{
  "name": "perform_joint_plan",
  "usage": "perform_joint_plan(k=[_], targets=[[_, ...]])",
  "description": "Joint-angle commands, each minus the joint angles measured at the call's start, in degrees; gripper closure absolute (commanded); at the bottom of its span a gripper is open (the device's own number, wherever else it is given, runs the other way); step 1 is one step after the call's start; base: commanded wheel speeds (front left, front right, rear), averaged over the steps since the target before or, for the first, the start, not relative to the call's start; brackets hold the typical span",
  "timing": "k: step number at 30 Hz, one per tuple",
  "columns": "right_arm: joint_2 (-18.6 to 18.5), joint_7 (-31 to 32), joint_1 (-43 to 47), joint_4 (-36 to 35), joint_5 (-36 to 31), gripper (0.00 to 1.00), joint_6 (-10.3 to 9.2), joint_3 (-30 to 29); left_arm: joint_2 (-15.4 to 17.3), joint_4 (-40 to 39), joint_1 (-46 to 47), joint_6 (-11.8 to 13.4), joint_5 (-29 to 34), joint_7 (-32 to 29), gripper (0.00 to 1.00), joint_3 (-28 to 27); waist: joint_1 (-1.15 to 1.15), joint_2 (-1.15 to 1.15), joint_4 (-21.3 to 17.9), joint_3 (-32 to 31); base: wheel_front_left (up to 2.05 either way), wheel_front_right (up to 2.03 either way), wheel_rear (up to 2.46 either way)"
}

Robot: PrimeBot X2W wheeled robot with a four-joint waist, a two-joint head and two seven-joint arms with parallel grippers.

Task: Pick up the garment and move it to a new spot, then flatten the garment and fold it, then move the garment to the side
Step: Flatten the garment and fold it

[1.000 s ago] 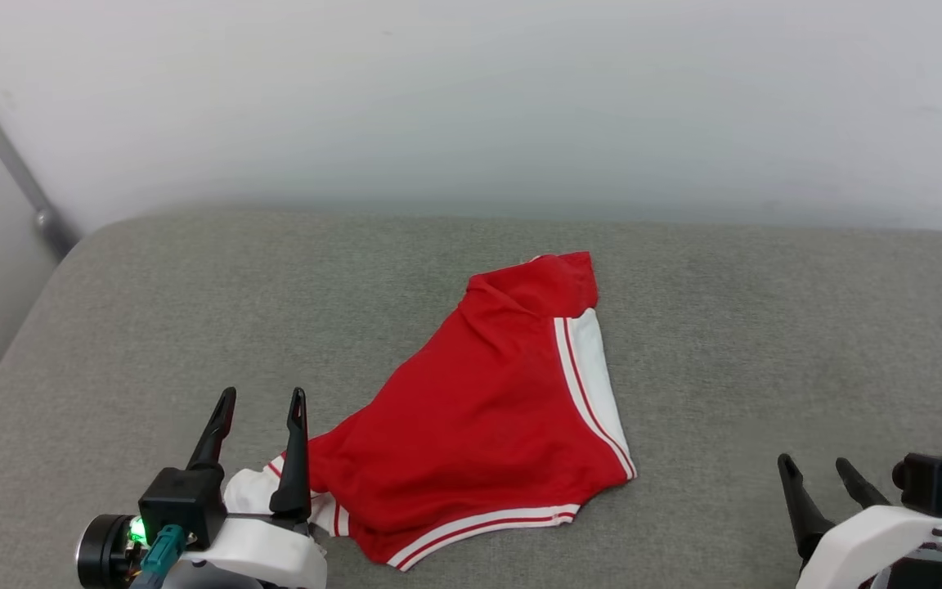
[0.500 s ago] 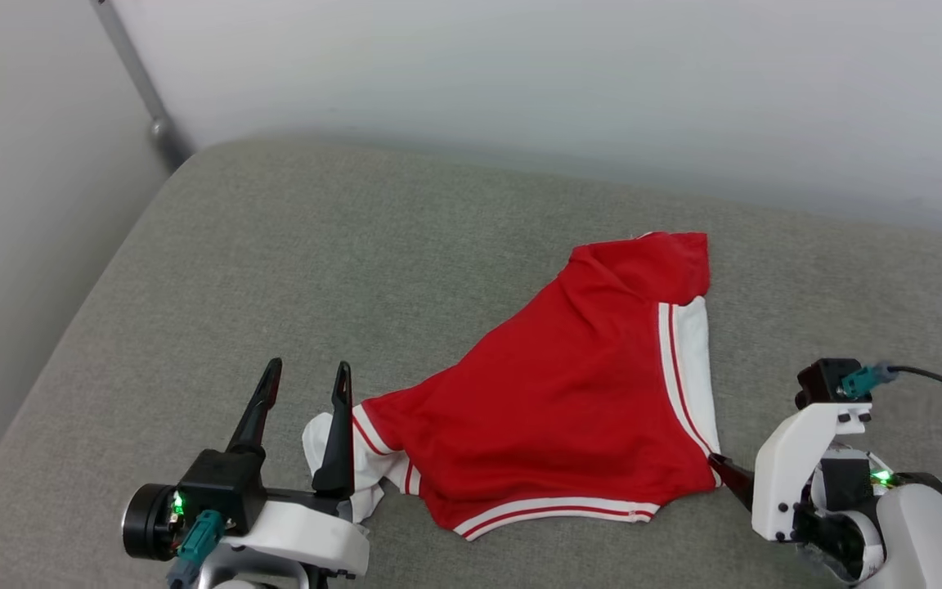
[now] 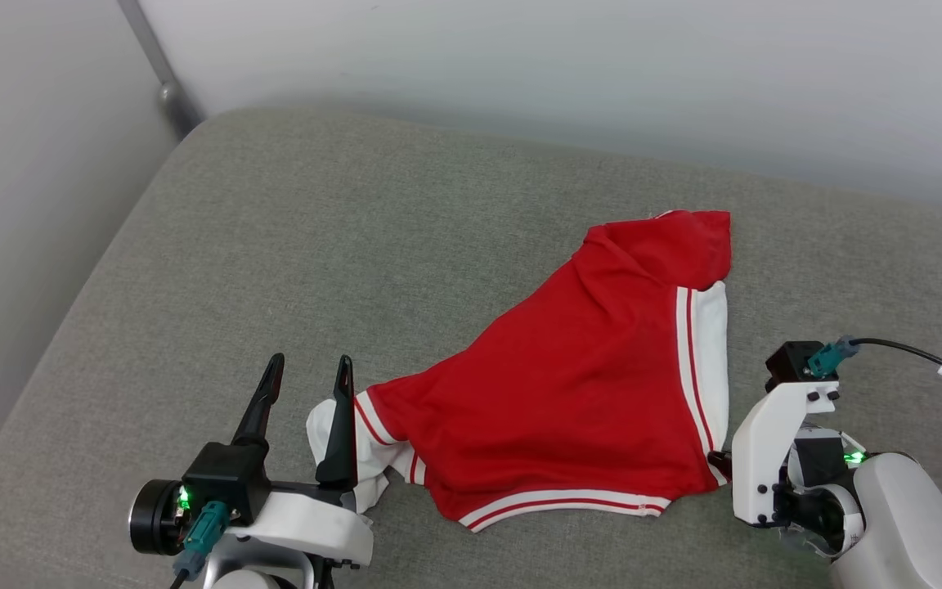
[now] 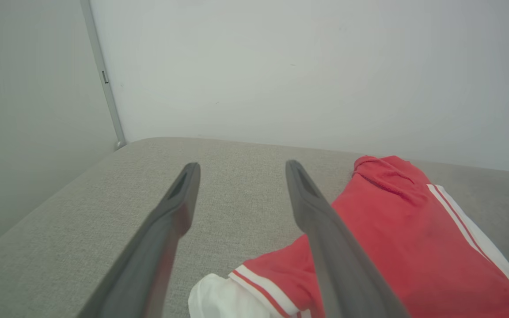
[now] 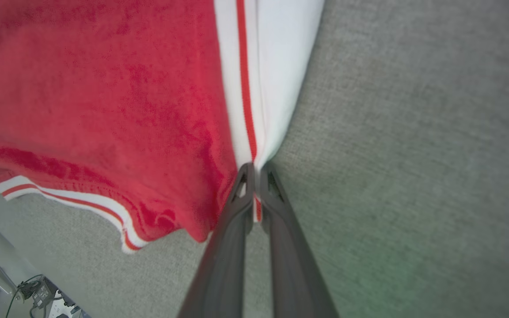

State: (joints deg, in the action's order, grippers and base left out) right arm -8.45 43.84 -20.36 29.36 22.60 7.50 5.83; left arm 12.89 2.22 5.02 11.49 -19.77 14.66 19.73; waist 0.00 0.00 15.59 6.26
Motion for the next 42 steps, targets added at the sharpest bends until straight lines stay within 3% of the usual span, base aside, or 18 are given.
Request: perform_joint_plan(k=[1,10,18,22,26,27,28,29,35,42], targets=[[0.0,-0.1,0.7,0.7,-0.1,1.00,-0.02,0.8,0.2,0.2,0.0,-0.2,0.2,0.2,0.00,-0.1,0.00,0.00,-0.5,-0.4,0.00,0.00,0.00],[-5.5,-5.7,-3.5,-8.1,-1.4,1.00,-0.03,2.8,1.4,0.2,-1.3,0.5,0.3,-0.3,0.00,-0.4,0.00,0.00,-5.8,-2.9,0.00,0.00,0.00],[-10.4,-4.9,-0.5,-19.6,-5.6,1.00,-0.03,-5.9,2.4,-1.0,-2.3,1.0,0.0,-1.5,0.00,-0.7,0.00,0.00,-12.2,-2.3,0.00,0.00,0.00],[-8.3,-3.0,6.4,-24.0,-7.4,1.00,-0.03,-11.3,2.7,-1.4,-1.8,1.0,0.1,-2.0,0.00,-0.5,0.00,0.00,-14.2,-1.5,0.00,0.00,0.00],[-3.6,-4.4,14.0,-22.2,-8.1,1.00,-0.03,-15.0,2.7,-1.3,-1.2,1.1,0.2,-2.3,0.00,-0.2,0.00,0.00,-15.5,-0.7,0.00,0.00,0.00],[-2.4,-5.6,15.0,-21.2,-8.4,0.94,-0.03,-15.8,2.7,-1.3,-1.1,1.1,0.1,-2.4,0.00,-0.2,0.00,0.00,-15.8,-0.5,0.00,0.00,0.00],[-1.0,-7.1,15.9,-20.0,-8.5,0.58,-0.03,-16.5,2.8,-1.1,-1.1,1.1,0.1,-2.5,0.00,-0.1,0.00,0.00,-16.0,-0.4,0.00,0.00,0.00],[0.1,-8.7,16.8,-18.3,-8.4,0.00,-0.03,-17.0,2.8,-1.0,-0.9,1.2,0.1,-2.6,0.00,-0.1,0.00,0.00,-16.1,-0.3,0.00,0.00,0.00],[2.8,-24.0,15.5,-17.0,-6.9,0.00,-0.03,-18.1,3.3,-0.5,-1.3,1.5,-0.4,-2.9,0.00,-0.3,0.00,0.00,-16.7,-0.9,0.00,0.00,0.00],[1.0,-38.2,16.3,-21.7,-8.2,0.00,-0.03,-16.0,3.5,0.3,-3.0,2.2,-1.1,-3.3,0.00,-0.7,0.00,0.00,-16.5,-3.9,0.00,0.00,0.00]])
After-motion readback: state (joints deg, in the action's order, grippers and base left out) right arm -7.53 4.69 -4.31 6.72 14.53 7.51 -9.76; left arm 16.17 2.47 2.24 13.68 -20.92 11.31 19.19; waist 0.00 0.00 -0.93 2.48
